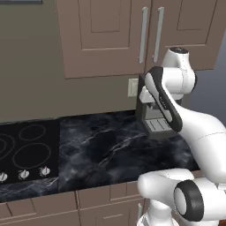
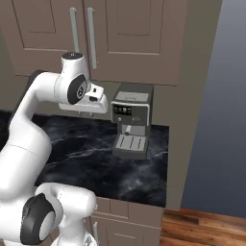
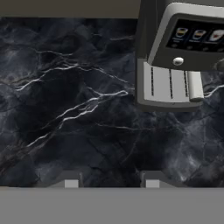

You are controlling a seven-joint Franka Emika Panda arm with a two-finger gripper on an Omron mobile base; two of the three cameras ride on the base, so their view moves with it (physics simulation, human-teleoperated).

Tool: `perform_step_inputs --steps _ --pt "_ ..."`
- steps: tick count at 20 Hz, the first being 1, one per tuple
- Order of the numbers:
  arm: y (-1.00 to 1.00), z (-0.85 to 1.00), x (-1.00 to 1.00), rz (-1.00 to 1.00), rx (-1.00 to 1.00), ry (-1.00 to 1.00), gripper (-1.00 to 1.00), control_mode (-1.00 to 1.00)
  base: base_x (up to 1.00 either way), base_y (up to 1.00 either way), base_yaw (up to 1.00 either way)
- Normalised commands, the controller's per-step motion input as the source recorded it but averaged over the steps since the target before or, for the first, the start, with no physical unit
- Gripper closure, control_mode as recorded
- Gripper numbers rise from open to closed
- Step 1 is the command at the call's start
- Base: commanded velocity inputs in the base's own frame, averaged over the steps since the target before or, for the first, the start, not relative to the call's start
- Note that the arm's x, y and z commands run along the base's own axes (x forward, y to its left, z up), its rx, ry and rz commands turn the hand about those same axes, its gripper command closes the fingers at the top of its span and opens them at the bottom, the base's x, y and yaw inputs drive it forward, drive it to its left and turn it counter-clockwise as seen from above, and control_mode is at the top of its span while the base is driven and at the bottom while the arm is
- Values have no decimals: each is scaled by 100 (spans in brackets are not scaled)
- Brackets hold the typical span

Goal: Navigate to the microwave.

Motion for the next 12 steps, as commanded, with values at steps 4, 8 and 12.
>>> perform_step_inputs --steps 4,8,12 --pt "0 0 0 0 0 0 -100 100 -28 0 0" --pt "0 0 0 0 0 0 -100 100 -46 -4 0" --pt "0 0 0 0 0 0 -100 100 0 0 -8"
